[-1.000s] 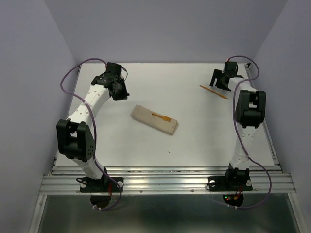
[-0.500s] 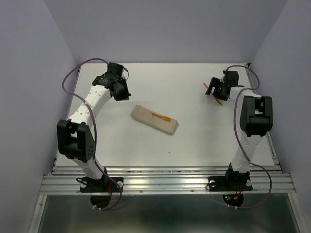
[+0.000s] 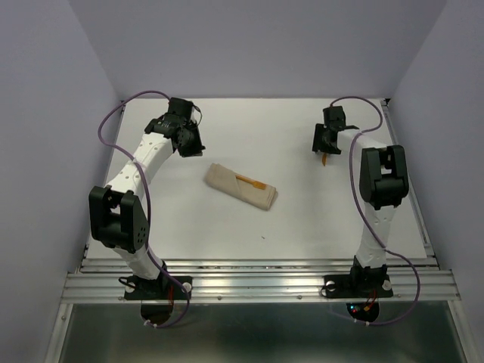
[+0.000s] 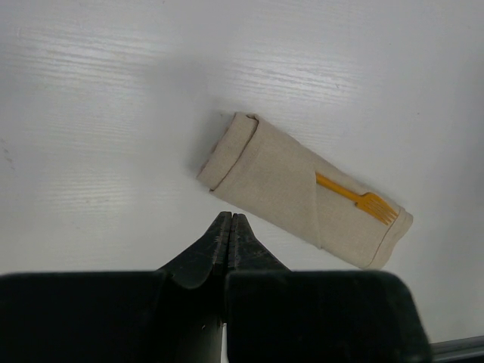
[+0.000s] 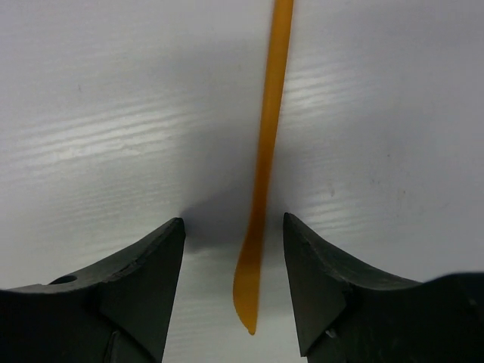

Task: Fold the napkin into a case and place the utensils inside
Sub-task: Pick up the knife from the corner of the board, then insert the knife into the folded napkin.

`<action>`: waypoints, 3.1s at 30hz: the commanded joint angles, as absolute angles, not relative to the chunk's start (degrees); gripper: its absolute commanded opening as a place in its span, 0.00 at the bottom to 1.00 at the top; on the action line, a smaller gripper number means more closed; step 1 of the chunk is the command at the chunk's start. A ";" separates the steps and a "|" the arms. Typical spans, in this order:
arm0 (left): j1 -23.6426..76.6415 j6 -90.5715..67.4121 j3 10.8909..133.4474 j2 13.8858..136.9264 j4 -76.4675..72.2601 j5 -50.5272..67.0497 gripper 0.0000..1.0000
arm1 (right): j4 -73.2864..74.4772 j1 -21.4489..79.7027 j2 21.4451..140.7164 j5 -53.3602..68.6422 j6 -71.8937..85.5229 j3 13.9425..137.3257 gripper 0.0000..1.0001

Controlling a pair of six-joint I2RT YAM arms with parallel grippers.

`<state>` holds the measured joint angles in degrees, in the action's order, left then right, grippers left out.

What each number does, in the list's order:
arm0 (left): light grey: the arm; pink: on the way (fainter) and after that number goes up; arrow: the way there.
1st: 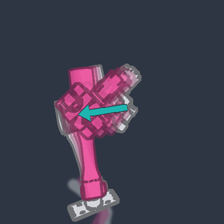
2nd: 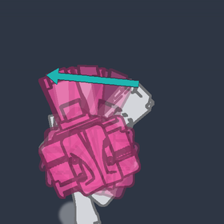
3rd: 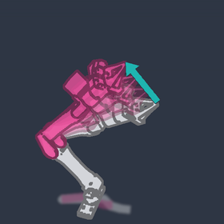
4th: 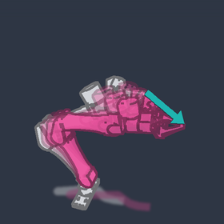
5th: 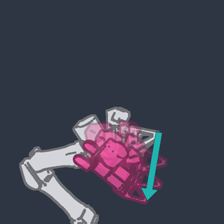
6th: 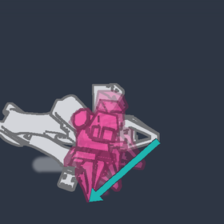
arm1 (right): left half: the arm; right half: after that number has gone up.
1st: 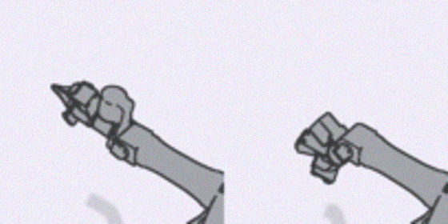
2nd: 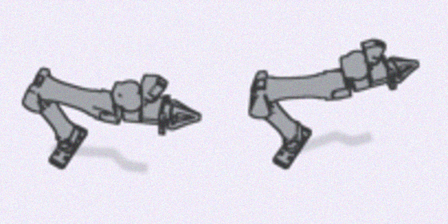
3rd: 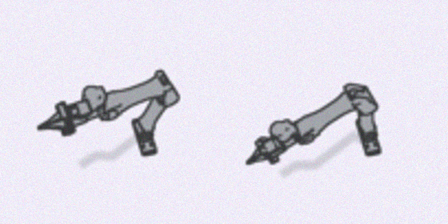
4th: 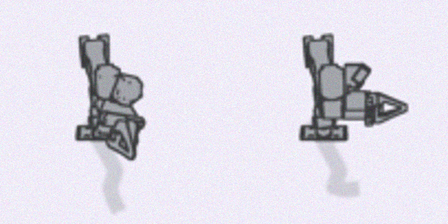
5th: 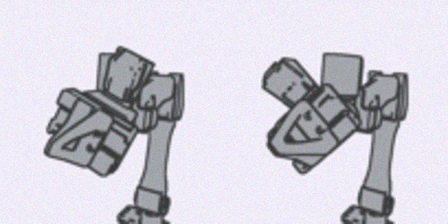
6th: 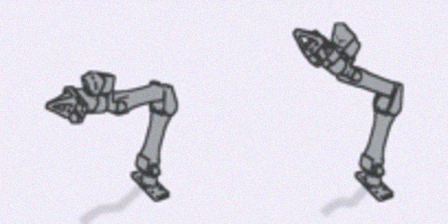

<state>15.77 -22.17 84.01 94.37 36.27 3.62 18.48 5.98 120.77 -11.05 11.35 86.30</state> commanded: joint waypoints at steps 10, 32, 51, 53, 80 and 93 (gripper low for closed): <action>16.00 -22.24 84.11 92.20 35.86 3.34 0.06 | 27.60 5.63 131.04 -12.84 10.63 95.27 0.20; 13.10 -21.71 81.48 95.27 32.17 6.50 0.05 | 24.17 19.86 89.75 -8.18 0.71 63.82 0.01; 8.88 -21.80 75.85 99.75 28.22 10.55 0.04 | 26.37 39.81 87.18 -2.72 -21.53 62.84 0.01; 8.88 -21.45 75.85 100.46 27.95 11.42 0.04 | 26.98 41.39 88.76 -3.07 -22.76 63.37 0.01; 9.32 -21.09 75.85 107.05 26.46 11.69 0.04 | 25.22 46.23 102.12 -2.37 -26.02 71.27 0.01; 9.76 -20.57 75.41 108.10 25.93 12.39 0.04 | 23.91 46.23 109.16 -0.70 -24.96 78.75 0.01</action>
<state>9.37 -21.67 76.34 108.12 26.20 11.66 26.26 45.54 107.68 -2.24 -25.47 75.46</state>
